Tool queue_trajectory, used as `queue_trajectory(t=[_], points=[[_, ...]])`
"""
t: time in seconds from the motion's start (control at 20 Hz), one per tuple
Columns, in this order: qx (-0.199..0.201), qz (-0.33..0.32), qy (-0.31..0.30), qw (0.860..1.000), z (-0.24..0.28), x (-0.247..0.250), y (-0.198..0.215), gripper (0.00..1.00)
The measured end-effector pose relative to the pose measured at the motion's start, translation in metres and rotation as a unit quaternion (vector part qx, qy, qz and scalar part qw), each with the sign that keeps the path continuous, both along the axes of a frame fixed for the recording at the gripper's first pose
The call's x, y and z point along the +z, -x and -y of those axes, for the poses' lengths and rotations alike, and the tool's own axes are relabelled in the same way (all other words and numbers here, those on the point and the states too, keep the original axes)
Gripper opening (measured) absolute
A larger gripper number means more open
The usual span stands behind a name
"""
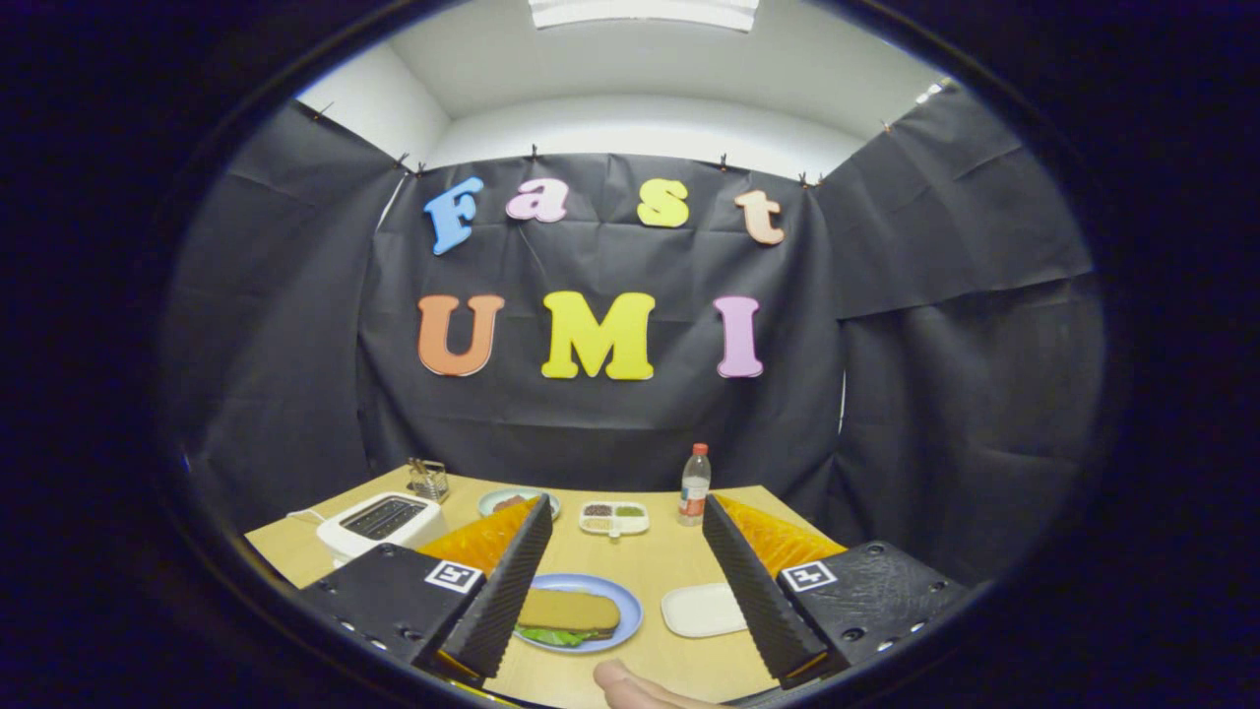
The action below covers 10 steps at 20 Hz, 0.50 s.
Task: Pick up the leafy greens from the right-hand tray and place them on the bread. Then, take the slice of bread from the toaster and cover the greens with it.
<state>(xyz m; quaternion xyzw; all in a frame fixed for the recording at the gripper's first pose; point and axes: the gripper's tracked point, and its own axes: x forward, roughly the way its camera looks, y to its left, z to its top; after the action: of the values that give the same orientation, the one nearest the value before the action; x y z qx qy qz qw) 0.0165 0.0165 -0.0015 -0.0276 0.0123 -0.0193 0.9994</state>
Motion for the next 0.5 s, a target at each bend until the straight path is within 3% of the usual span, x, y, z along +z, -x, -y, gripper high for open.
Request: queue_trajectory(t=[0.2,0.5], points=[[-0.013,0.019,0.015,1.000,0.004,0.006,0.013,0.94],[0.006,0.009,0.009,1.000,-0.007,-0.005,0.012,0.94]])
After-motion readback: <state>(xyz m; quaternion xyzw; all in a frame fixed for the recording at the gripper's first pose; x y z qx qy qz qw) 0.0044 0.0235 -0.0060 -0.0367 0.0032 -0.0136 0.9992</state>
